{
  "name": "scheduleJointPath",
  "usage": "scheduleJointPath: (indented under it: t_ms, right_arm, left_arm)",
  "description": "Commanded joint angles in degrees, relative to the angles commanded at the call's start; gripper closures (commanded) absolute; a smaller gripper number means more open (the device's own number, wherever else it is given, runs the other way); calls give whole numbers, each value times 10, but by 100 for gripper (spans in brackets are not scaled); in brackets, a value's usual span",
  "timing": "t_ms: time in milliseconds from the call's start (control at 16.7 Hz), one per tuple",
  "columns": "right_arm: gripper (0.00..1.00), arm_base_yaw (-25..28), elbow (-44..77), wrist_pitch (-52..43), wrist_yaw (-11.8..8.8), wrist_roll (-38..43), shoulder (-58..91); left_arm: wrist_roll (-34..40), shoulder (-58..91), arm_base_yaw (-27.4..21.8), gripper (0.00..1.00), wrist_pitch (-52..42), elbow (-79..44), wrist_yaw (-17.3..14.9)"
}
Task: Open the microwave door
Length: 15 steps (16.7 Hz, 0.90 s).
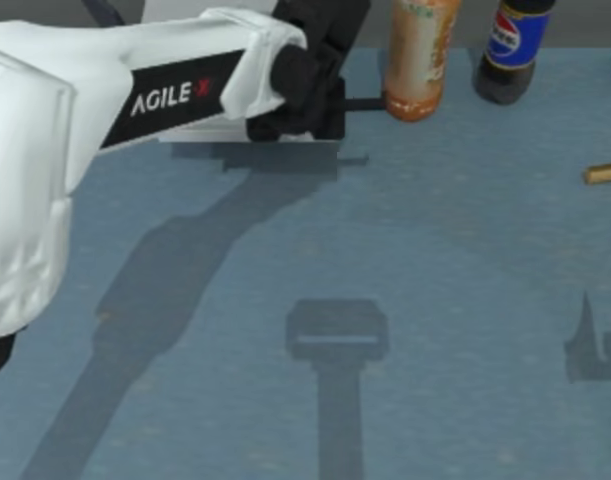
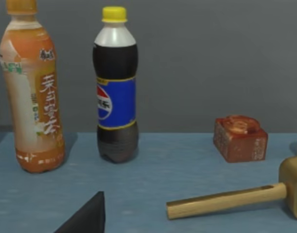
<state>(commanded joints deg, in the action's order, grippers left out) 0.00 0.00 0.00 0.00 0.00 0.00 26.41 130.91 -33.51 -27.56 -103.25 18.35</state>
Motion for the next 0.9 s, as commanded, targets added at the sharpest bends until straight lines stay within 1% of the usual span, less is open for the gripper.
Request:
scheduleJointPath:
  t_ms: [420,900]
  right_arm:
    - [0,0,0,0,0,0,0]
    - [0,0,0,0,0,0,0]
  left_arm:
    - [13,-38,3,100,36,58,18]
    - [13,-38,3,100,36,59,19]
